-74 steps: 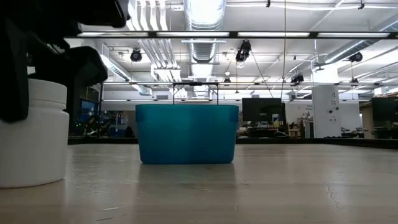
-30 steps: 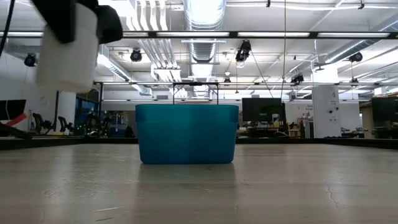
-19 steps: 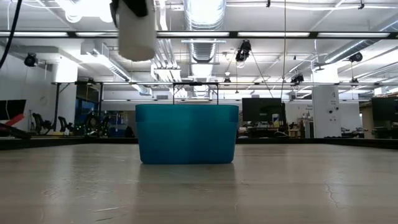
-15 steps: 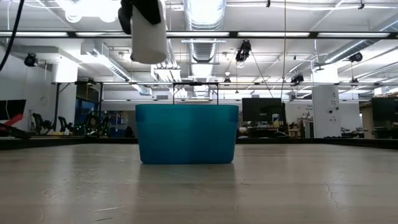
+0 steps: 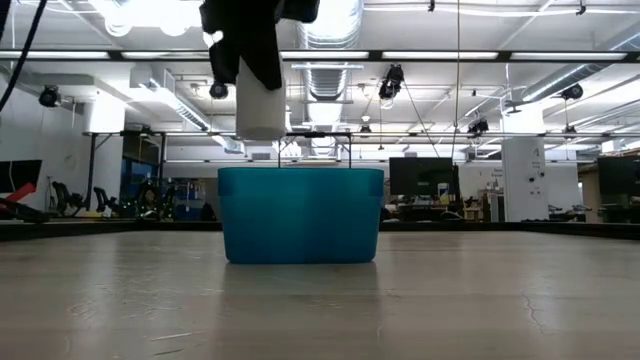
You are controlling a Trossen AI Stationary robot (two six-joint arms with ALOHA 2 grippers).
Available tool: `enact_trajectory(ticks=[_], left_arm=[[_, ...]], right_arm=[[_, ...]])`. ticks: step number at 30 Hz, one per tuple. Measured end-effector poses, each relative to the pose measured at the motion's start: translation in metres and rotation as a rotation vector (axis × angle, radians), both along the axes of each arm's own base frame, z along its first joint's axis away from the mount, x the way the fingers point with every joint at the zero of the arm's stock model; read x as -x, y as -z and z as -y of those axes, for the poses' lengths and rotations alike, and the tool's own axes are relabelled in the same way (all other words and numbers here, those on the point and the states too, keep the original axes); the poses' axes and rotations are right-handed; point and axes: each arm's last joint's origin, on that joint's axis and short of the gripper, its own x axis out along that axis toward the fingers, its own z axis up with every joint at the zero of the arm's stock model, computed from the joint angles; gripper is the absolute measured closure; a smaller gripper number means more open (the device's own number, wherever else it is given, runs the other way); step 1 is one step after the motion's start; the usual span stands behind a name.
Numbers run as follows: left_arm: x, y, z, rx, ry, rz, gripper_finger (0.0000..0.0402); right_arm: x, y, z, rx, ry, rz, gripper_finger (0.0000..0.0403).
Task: Pick and place pill bottles into a basket
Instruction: Put the pill bottle into the bin
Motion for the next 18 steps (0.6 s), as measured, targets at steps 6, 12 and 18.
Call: enact_trajectory(ticks=[6,12,18], left_arm=[[-0.009,0.018,0.002,-0.014,0.005,-0.042,0.0243],[-0.016,0.028,0.002,-0.050,0.042,-0.031,0.0243],[-0.020,0.037,0.001,-0.095,0.073,-0.030,0.0243]], right_arm=[[0.000,0.000,0.000,0.011,-0.003,-0.011,0.0184],[-0.001,0.000,0.000,-0.005,-0.001,0.002,0.0184],[-0.001,0.000,0.000,-0.028,-0.005,0.020,0.0184]])
